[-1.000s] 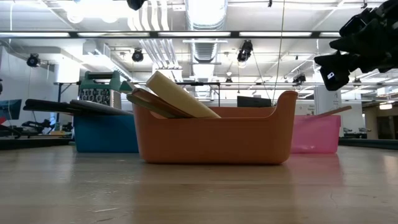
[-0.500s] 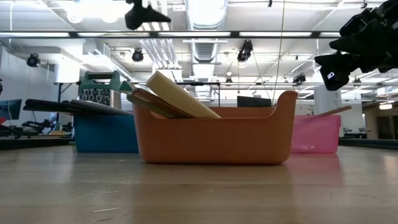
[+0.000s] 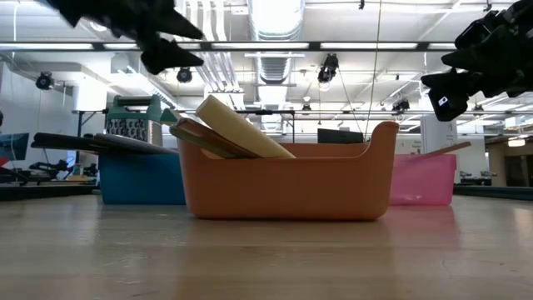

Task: Pick & Place Kitchen Items
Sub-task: Return to Home Position

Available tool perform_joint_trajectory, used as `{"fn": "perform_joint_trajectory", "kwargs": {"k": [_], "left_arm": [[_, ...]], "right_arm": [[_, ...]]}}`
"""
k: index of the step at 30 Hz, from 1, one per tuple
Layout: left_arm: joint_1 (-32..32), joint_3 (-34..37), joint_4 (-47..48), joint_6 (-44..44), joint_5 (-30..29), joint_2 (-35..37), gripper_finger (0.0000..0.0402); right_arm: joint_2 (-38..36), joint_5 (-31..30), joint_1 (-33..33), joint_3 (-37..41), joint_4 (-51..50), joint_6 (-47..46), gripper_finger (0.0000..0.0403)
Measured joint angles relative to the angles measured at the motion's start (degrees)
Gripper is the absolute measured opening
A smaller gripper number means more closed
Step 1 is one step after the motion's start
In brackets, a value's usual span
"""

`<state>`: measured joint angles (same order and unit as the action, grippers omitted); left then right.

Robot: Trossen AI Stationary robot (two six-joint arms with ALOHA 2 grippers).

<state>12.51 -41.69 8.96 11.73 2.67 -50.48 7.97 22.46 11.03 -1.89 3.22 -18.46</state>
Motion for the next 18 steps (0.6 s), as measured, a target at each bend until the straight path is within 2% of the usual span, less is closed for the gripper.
{"fn": "perform_joint_trajectory", "kwargs": {"k": [5,8,18], "left_arm": [[-0.63,11.09,-10.93,-11.23,7.73,8.65,0.0337],[-2.27,16.41,-14.97,-14.86,11.76,14.00,0.0337],[-8.81,25.06,-15.97,-18.24,11.47,27.95,0.0337]], "right_arm": [[0.00,0.00,-0.01,0.00,0.02,0.00,0.0173],[0.00,0.00,-0.01,0.00,0.02,0.02,0.0171],[0.00,0.00,-0.01,-0.02,0.00,0.00,0.0180]]}}
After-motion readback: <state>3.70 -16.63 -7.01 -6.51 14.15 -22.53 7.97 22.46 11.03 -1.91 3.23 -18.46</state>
